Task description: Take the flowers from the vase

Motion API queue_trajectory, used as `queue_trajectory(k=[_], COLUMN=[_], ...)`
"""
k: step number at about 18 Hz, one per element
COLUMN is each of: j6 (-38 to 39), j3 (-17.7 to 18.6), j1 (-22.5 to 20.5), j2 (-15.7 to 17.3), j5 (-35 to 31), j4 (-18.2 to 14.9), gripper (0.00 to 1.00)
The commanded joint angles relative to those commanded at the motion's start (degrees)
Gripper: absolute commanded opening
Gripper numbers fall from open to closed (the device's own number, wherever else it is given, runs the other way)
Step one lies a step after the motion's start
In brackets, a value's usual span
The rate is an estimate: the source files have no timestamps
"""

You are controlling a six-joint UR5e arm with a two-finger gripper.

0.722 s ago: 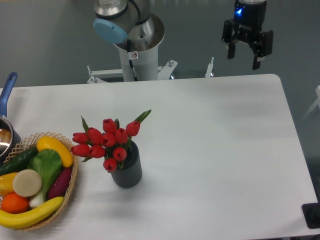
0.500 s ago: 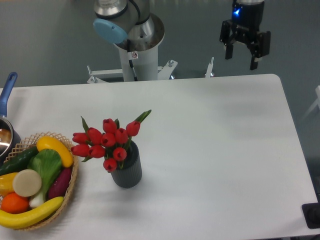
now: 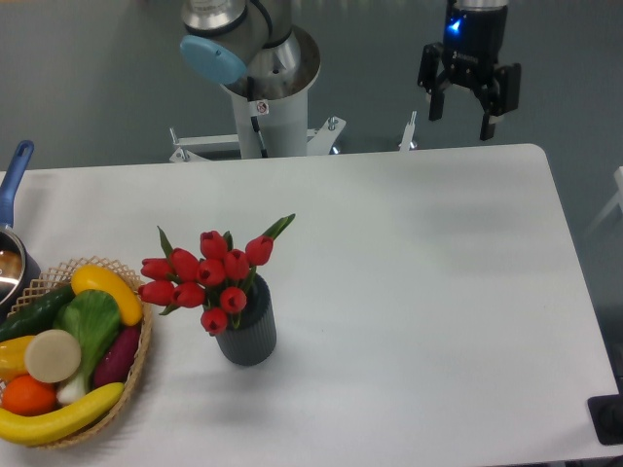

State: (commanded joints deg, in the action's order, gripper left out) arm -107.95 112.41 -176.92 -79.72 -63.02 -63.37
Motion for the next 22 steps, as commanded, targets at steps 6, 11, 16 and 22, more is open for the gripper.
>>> queue_trajectory(k=[6,11,16,22], j6=[6.95,23.37,25.07,29.29], j3=[0.97,4.74,5.46,5.1], j1=[0.09,2.1,4.92,7.2], j2=[0.62,1.32,0.44,-1.22], j5=[5.28,12.29,17.49,17.67], j4=[0.18,0.61,0.62,4.82], gripper=[1.0,1.0,1.0,1.0])
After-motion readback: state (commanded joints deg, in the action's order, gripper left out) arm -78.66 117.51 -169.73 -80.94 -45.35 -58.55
